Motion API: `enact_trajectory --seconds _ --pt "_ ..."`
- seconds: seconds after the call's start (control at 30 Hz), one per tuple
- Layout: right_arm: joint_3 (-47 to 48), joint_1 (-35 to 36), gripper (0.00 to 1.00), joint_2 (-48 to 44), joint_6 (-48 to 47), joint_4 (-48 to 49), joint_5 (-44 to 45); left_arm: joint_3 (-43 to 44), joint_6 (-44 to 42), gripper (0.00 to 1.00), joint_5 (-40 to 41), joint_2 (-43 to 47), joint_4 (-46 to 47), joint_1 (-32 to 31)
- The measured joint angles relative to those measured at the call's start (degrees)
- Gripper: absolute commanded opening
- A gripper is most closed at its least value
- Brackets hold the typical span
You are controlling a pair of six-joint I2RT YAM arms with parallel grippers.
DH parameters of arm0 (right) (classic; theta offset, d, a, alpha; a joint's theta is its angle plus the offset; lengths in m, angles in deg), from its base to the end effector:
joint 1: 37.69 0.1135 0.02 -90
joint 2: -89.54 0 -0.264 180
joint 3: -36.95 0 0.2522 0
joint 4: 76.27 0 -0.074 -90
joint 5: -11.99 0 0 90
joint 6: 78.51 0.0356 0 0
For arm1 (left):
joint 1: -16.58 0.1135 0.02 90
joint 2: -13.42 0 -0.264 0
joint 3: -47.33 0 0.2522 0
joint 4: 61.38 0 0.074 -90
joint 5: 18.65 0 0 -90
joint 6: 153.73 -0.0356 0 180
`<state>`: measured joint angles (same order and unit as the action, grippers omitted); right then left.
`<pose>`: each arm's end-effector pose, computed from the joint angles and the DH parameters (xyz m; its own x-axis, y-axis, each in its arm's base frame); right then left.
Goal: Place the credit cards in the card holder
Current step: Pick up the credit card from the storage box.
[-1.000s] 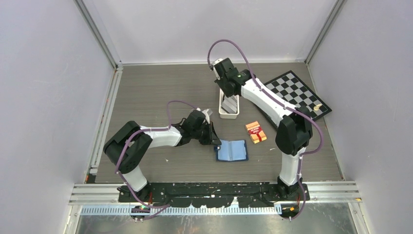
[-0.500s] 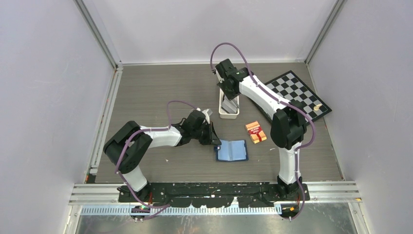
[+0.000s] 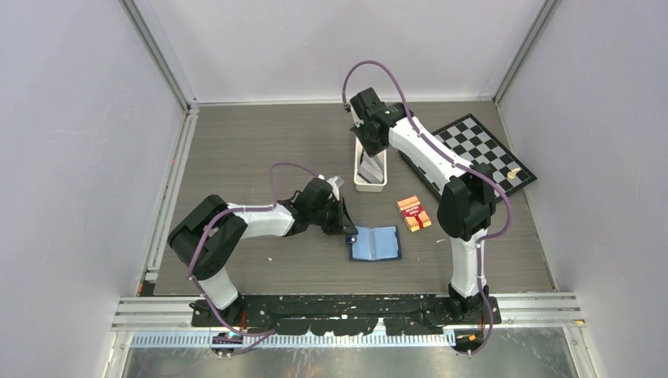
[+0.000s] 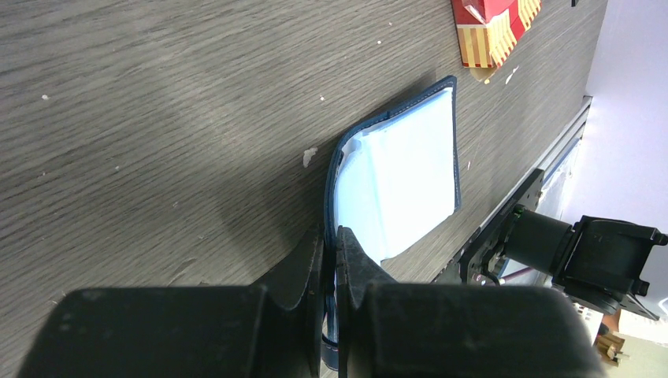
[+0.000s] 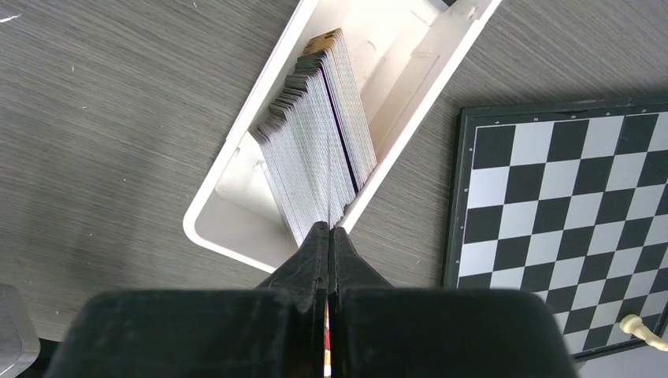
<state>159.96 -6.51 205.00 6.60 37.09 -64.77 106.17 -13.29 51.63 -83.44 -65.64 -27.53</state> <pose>0.3801 0.2205 0.2918 -0.6970 -0.5188 -0.4951 -0.4644 0.8526 -0.2396 0.2284 -0.2382 0.1479 -0.9510 -0.0889 -0.2962 0.1591 0.6808 -0.7150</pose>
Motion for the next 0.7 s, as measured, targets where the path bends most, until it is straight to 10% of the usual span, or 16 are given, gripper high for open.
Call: enact_trajectory --seconds 0.5,0.7 --pt "0.17 -1.68 0.01 3.21 2.21 -0.22 -2.60 0.00 0.00 0.00 0.00 0.00 -0.07 0.00" --pt "0.17 -1.68 0.16 3.32 2.45 -0.17 -2.38 0.00 -0.02 0.00 0.02 0.00 -0.04 0.00"
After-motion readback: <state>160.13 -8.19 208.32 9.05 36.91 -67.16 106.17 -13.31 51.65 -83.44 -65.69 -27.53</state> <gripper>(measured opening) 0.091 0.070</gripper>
